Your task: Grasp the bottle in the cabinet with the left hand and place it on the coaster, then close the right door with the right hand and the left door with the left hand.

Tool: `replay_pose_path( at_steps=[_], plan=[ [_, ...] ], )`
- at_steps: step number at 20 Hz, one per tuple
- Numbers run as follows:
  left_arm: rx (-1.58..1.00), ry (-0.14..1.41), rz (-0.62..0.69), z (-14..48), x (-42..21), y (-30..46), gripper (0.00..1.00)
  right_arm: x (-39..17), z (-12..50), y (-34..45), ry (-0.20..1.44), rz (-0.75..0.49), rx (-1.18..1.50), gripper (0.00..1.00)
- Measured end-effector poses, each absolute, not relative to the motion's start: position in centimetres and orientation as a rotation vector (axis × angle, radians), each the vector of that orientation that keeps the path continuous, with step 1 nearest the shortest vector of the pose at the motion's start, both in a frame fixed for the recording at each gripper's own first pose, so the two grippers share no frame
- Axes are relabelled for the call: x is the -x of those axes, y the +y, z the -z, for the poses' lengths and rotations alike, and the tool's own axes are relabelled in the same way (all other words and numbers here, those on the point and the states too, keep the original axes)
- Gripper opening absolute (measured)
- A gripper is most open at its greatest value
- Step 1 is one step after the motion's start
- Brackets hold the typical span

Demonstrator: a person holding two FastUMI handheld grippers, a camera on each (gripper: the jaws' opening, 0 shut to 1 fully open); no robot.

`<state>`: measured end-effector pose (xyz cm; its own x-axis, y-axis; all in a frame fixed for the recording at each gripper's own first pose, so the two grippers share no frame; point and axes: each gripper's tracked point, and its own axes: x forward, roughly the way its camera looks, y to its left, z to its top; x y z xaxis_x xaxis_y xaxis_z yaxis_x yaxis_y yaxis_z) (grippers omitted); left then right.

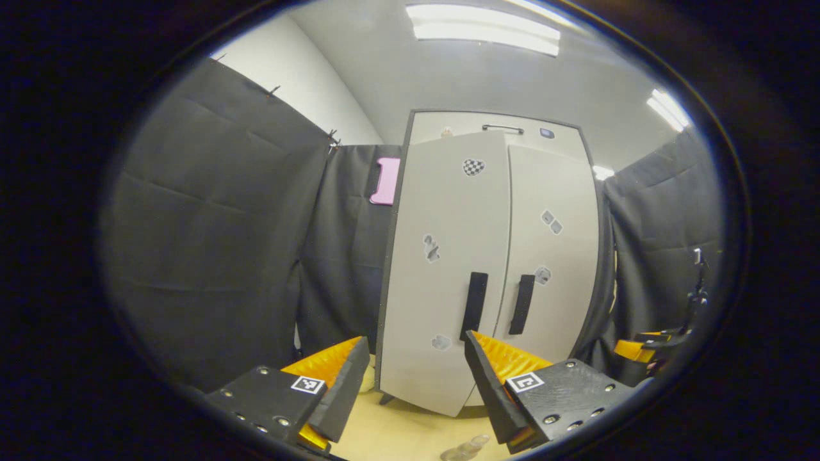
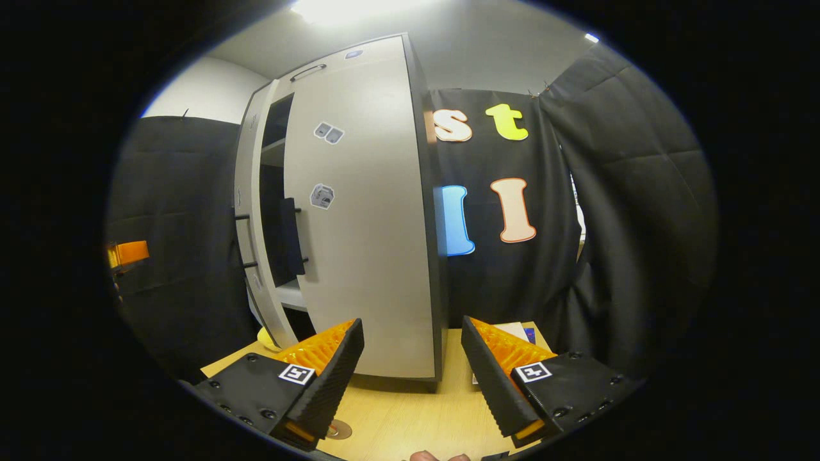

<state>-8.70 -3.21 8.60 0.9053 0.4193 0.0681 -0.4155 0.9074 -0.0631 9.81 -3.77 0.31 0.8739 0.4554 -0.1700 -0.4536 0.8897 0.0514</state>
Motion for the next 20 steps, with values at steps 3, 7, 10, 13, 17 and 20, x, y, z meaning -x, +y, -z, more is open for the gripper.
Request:
replay_pose_path(
  at_steps=[3,7,10,13,17,20],
  plan=[
    [0.038,-0.102,-0.451,-9.6,10.0,-1.6,0.87,-10.0,-1.5,-4.7,0.136,-0.421,0.020,0.97],
    [-0.054,-0.103,-0.454,-10.2,10.9,1.1,0.87,-10.1,-2.7,-5.0,0.098,-0.351,-0.027,0.98],
    [-0.112,-0.093,-0.518,-10.0,11.5,4.6,0.87,-10.1,-2.5,-4.6,0.104,-0.291,-0.039,0.97],
    [-0.064,-0.096,-0.489,-9.3,10.8,6.6,0.87,-9.9,-1.6,-3.1,0.138,-0.256,-0.036,0.98],
    [-0.039,-0.129,-0.431,-8.6,11.4,7.6,0.94,-9.2,-1.2,-0.4,0.156,-0.242,-0.035,0.98],
    [-0.038,-0.139,-0.373,-8.4,10.3,9.0,0.94,-8.7,-1.0,1.4,0.156,-0.222,-0.022,0.98]
  ],
)
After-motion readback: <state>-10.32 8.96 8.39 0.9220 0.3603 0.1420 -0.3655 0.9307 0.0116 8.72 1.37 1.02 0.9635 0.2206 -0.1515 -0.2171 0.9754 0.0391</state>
